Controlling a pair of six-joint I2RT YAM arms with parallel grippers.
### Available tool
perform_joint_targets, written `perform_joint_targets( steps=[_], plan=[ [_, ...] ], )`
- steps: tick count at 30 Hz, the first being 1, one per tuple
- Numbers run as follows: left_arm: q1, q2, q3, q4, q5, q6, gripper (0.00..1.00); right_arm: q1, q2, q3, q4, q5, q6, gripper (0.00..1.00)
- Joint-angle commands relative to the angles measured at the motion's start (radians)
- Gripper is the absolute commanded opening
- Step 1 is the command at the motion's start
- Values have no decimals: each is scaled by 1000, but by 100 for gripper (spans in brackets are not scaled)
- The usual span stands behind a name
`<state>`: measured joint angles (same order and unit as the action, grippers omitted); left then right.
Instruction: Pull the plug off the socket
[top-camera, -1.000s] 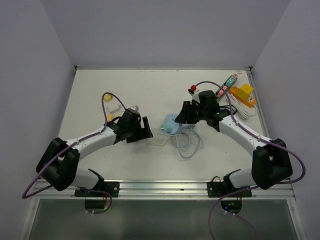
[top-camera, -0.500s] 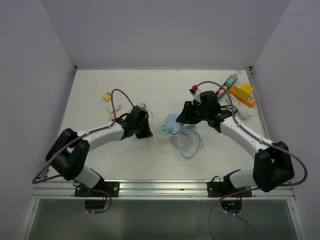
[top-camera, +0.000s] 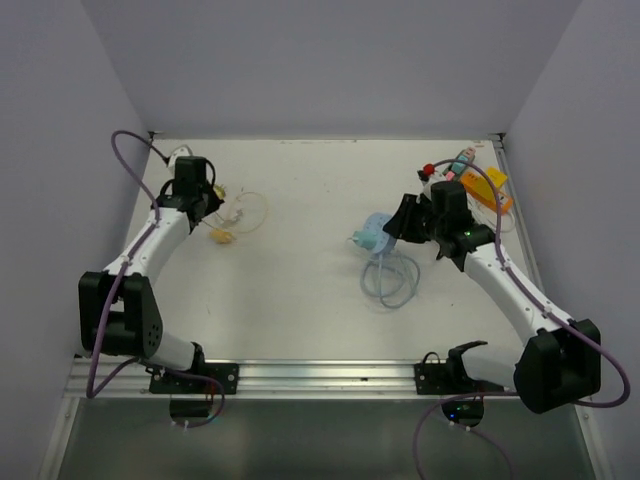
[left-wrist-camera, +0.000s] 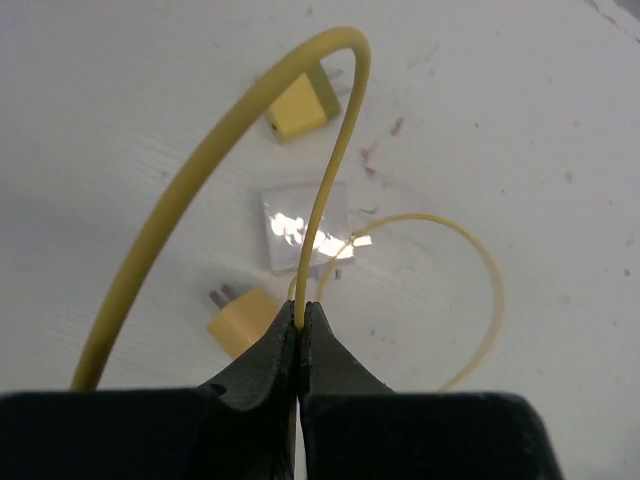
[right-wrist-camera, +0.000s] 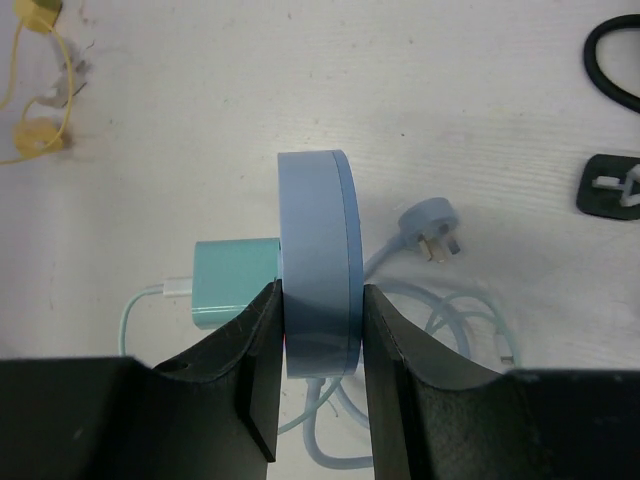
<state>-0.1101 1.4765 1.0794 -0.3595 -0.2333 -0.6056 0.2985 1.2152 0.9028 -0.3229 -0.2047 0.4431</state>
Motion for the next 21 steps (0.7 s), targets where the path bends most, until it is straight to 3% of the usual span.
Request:
perform_joint_targets(
  steps=[1,3,10,16,17,21],
  plan=[
    [110,-19,57,-30,-38,58,0,-30,-58,13,-13,66,9,0],
    [183,-7,85,-27,-23,56,0,-38,-63,16,-18,77,8,0],
    [197,125,149,8,60,60,3,-38,-17,36,13,-19,14,0],
    [199,153,183,-6,135,66,35,-32,41,42,42,-128,17,0],
    [199,136,166,-1,143,67,47,-29,46,42,47,-133,19,0],
    [199,81,133,-18,150,78,77,-1,72,36,68,-150,19,0]
  ],
)
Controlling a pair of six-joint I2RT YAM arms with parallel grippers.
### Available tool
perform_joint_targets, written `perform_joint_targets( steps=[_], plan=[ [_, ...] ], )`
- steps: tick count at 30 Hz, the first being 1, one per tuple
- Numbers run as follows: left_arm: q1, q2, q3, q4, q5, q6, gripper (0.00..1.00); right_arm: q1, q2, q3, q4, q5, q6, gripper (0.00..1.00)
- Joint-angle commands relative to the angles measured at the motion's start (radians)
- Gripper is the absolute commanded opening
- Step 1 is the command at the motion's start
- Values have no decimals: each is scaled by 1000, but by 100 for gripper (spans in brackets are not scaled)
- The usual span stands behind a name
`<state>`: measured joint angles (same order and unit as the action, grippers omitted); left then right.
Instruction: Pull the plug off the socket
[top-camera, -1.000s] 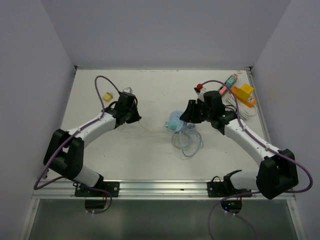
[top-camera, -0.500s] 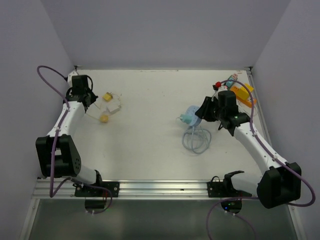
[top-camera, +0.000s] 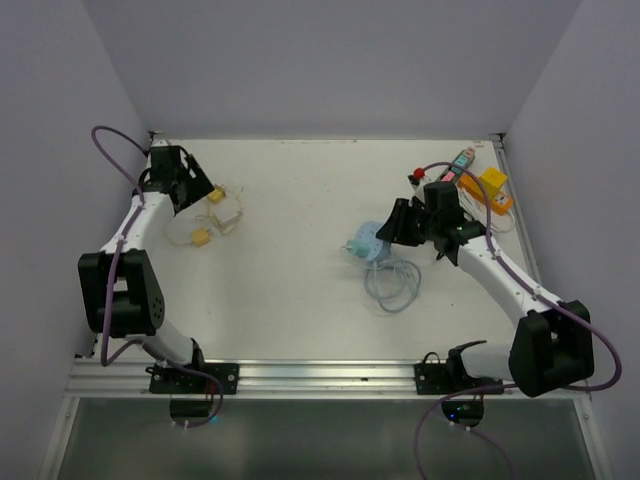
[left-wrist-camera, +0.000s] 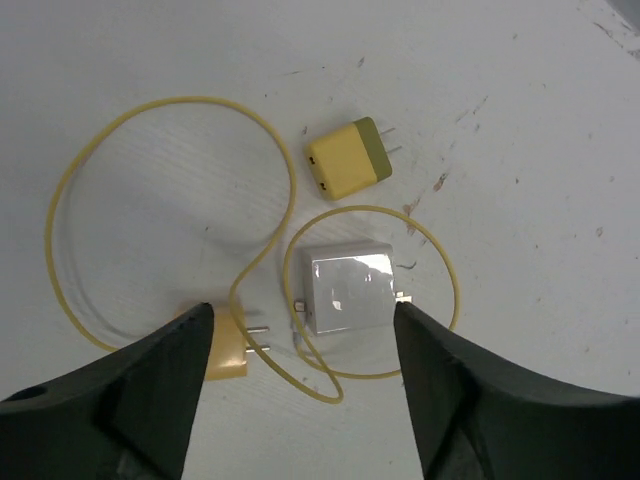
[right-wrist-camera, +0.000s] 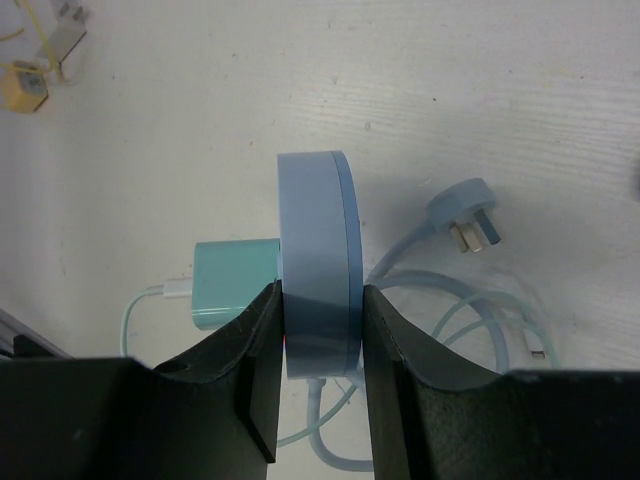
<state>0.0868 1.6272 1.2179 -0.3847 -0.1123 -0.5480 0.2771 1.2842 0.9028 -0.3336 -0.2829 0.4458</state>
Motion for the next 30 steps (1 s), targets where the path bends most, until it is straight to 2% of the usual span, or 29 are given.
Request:
perform_joint_targets(
  steps=[1,2,5,11,15,19,23,30],
  plan=[
    [2,-96,-14,1,39,25,82,34,15,36,84,-71,16,0],
    [2,-110,-26,-8,48,29,90,40,24,38,88,-71,16,0],
    [2,-165,-49,-43,92,45,100,85,58,44,105,-62,13,0],
    [-21,-283,-149,-80,243,42,100,171,130,59,156,-41,19,0],
    [-136,-334,-198,-102,299,36,100,211,178,80,191,-41,19,0],
    [-257,-357,-256,-77,417,-50,100,244,216,105,220,-32,11,0],
    [-387,-337,-279,-7,464,-84,100,263,251,127,238,-29,11,0],
    [-522,-235,-268,101,559,-37,97,304,279,150,263,-39,5,0]
  ],
)
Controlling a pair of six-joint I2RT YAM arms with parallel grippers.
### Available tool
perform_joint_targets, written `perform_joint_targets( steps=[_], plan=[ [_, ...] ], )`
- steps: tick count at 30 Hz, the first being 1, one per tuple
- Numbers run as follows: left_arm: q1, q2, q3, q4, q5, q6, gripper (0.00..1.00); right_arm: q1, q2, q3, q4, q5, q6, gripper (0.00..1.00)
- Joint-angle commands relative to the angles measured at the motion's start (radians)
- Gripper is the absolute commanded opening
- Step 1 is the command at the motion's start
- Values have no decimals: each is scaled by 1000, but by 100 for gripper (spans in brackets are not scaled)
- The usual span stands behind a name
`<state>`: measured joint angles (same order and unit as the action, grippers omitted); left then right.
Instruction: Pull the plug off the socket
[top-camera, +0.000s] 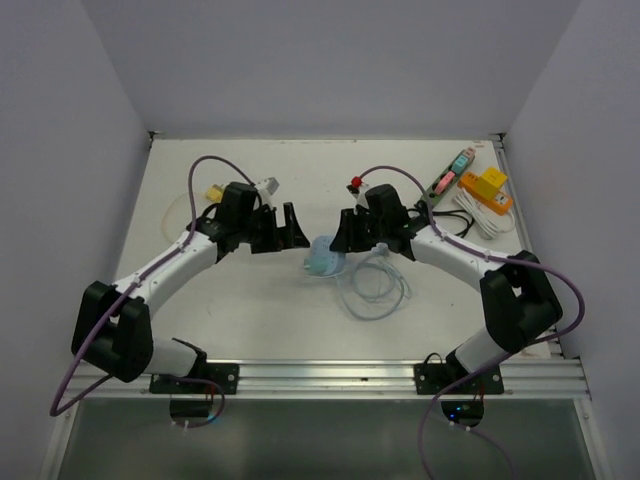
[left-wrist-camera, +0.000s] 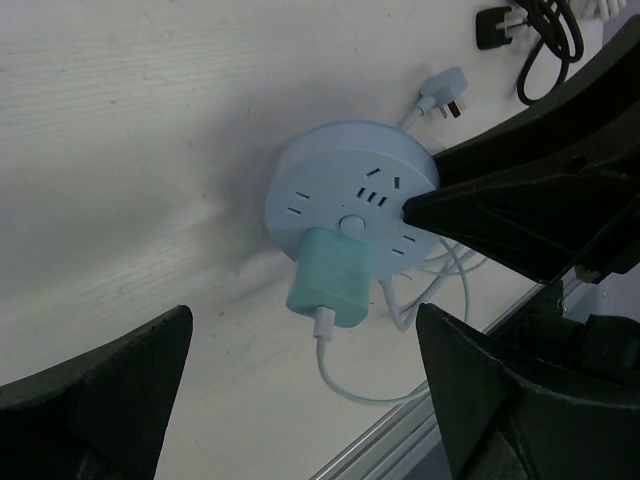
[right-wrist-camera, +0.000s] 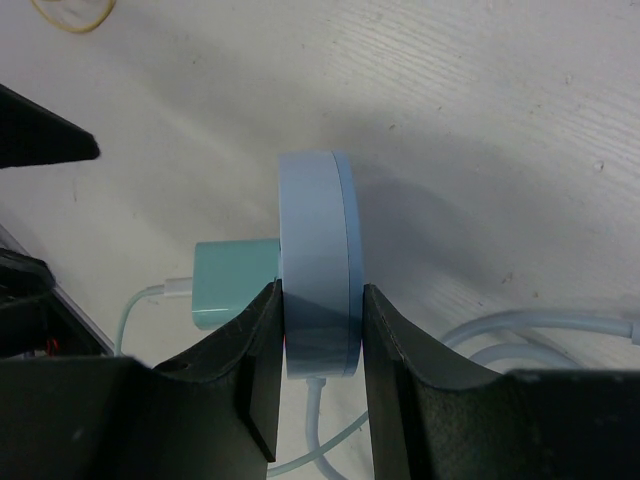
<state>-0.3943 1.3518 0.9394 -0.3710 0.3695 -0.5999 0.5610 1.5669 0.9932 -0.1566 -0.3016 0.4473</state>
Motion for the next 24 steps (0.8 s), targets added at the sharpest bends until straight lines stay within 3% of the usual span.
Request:
perform_joint_targets(
  steps=[1,12,18,24],
  plan=[
    [-57,53,18,102,81,31,96,23,1,61,86,-24,2,0],
    [-198,165,81,90,26,267,90,31,-1,65,78,-79,-19,0],
    [-242,190,76,73,-15,305,72,31,1,70,66,-87,-25,0],
    [-265,198,64,60,-35,325,65,31,2,79,54,-83,-36,0]
  ],
)
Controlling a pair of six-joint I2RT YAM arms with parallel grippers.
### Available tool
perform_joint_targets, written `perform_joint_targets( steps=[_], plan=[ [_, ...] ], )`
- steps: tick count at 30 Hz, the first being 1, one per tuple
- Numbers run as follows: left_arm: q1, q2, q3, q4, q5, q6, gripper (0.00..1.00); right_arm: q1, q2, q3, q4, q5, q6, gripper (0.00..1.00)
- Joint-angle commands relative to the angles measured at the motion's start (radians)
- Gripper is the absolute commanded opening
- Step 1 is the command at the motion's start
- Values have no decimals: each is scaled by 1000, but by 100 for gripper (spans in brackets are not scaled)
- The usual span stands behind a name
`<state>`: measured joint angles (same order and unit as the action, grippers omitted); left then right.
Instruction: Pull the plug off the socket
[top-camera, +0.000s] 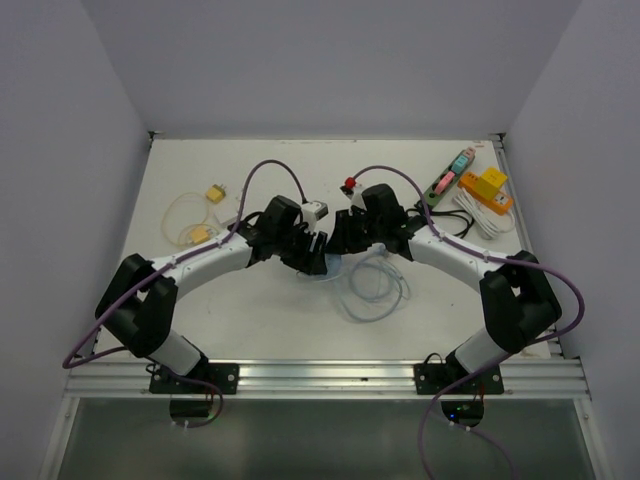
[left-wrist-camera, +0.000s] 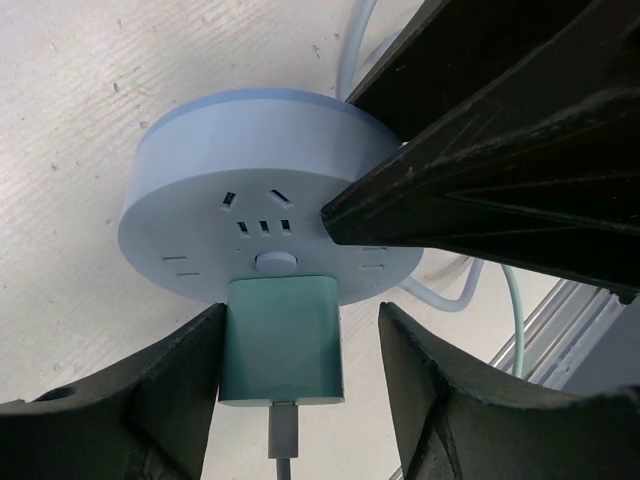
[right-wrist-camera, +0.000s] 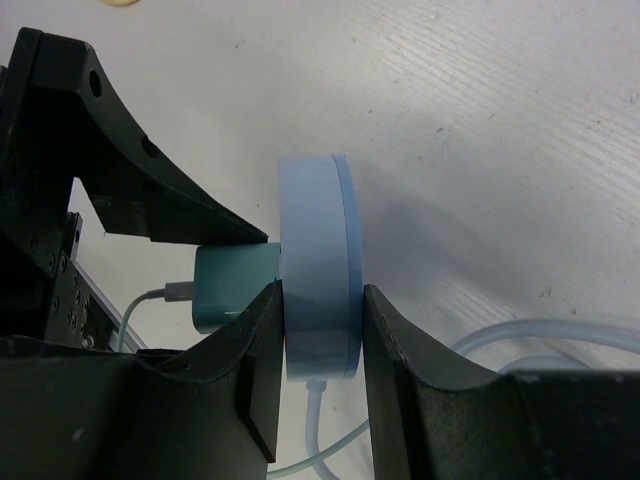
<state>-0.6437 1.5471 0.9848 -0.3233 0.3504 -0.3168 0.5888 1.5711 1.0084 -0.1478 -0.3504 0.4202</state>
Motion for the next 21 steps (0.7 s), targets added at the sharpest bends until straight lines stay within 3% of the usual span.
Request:
perform_joint_targets(
  steps=[1,5,12,21],
  plan=[
    [-16,-1,12,13,-21,45,64,3,-2,62,47,-32,-11,0],
    [-17,-1,2,17,-25,54,54,3,-2,59,47,-38,-11,0],
    [-19,-28,-23,20,-13,67,0,3,-13,42,2,48,-66,0],
    [-16,-114,-21,-13,-13,104,0,0,20,21,-160,418,-161,0]
  ],
)
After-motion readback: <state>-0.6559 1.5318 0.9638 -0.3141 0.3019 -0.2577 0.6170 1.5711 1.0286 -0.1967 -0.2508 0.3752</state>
